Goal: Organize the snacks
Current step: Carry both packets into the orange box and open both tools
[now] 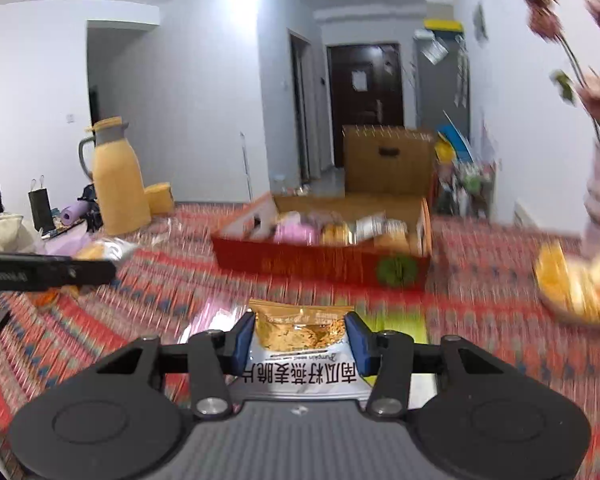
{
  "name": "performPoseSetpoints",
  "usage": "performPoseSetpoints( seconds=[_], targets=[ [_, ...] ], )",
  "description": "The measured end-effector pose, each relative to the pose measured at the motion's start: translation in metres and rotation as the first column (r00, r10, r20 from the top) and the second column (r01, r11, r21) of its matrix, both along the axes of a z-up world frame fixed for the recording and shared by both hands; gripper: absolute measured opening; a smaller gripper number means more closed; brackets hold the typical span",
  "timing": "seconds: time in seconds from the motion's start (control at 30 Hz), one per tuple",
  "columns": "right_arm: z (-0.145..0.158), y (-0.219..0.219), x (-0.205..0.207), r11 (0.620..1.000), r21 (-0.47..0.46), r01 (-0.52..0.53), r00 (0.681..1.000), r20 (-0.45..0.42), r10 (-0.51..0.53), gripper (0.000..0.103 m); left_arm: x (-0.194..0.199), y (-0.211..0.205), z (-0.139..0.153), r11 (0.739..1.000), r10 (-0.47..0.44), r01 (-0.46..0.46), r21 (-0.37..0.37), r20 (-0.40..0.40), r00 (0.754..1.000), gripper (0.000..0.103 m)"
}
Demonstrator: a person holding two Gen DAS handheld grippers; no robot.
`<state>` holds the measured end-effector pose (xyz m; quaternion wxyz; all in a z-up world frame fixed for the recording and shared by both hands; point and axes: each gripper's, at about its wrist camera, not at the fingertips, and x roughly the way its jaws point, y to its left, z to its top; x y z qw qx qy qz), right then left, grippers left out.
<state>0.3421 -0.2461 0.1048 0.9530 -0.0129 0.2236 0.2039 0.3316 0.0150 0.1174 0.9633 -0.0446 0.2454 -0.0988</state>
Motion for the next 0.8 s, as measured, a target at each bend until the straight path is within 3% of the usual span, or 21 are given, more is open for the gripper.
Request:
performPoseSetpoints(
  seconds=[0.17,0.23,0.43,0.6,0.67,0.8],
  targets=[
    [0.029,0.016,0.101,0.999,0.007,-0.035,0.999,0.02,0.035,0.047,0.109,0.004,0.011,1.0,-0.005,0.005,0.013,-0.045,0.999,0.057],
    [0.031,0.025,0.148,0.999,0.014,-0.029,1.0,-0.011,0.029,0.047,0.158,0.003,0.009,1.0,0.0,0.002,0.023,-0.071,0.997,0.056],
    [0.0,0.055,0.268,0.999,0.013,0.045,0.986,-0.163,-0.042,0.047,0.266,0.004,-0.02,0.998,0.061,-0.057,0.028,-0.147,0.987,0.057],
    [-0.044,0.081,0.317,0.996,-0.044,0.079,0.965,-0.247,-0.088,0.048,0.319,-0.001,-0.048,0.997,0.07,-0.063,0.039,-0.198,0.978,0.057],
    [-0.055,0.088,0.326,0.994,-0.058,0.089,0.958,-0.269,-0.101,0.061,0.326,-0.002,-0.056,0.996,0.078,-0.069,0.05,-0.209,0.975,0.066],
    [-0.061,0.09,0.331,0.997,-0.023,0.069,0.959,-0.275,-0.073,0.068,0.325,0.005,-0.059,0.998,0.056,-0.05,0.038,-0.192,0.98,0.07]
  ],
)
